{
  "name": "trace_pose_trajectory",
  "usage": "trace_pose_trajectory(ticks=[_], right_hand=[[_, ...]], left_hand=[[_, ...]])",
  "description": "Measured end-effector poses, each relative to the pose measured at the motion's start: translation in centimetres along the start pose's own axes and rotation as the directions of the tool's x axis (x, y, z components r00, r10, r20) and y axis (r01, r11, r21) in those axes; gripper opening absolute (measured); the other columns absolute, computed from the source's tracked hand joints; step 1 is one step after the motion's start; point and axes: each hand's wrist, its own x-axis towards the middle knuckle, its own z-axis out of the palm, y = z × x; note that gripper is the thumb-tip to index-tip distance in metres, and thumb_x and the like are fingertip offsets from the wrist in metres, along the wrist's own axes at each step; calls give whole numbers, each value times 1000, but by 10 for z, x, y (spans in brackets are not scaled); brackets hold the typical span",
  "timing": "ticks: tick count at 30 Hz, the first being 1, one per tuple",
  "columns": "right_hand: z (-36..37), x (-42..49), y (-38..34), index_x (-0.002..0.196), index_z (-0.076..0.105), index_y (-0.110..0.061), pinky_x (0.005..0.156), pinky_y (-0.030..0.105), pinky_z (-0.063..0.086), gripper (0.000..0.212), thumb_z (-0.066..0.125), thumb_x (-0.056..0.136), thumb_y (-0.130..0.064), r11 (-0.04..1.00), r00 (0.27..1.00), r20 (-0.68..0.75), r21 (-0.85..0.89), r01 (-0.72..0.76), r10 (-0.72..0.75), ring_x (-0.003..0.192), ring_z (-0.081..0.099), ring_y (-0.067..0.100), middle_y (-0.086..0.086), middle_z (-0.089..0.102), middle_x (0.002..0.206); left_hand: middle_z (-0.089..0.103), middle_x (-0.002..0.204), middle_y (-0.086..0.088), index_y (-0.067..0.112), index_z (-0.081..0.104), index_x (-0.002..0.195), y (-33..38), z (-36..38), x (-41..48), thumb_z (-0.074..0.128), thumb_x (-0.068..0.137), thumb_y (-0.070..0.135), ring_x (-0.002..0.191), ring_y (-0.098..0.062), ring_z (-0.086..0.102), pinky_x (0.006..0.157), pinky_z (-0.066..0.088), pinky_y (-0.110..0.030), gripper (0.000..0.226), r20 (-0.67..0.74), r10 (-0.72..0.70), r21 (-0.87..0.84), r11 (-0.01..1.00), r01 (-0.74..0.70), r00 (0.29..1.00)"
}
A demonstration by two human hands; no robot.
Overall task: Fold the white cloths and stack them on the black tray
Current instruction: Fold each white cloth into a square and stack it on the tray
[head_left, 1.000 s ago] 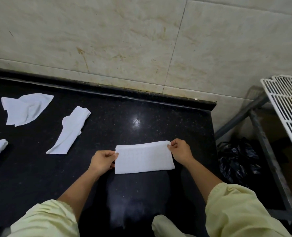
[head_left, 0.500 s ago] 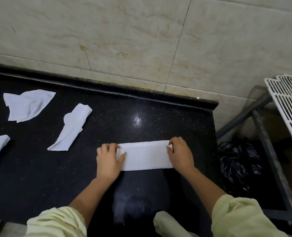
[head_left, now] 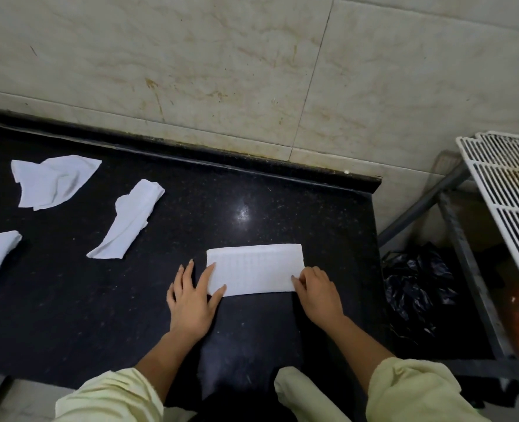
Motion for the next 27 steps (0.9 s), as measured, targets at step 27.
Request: trace_pose_trajectory(ticks=[27], right_hand=[[-22,33,-29,74,57,-7,54,26,45,14,66,84,-13,550,844,307,651,-523,439,68,55,15,4,58,78]], left_hand=[[-10,161,2,39,-5,151,-10,-12,1,20,101,50,147,-18,-16,120,-6,-40,58,130,46,52,997,-53,990]])
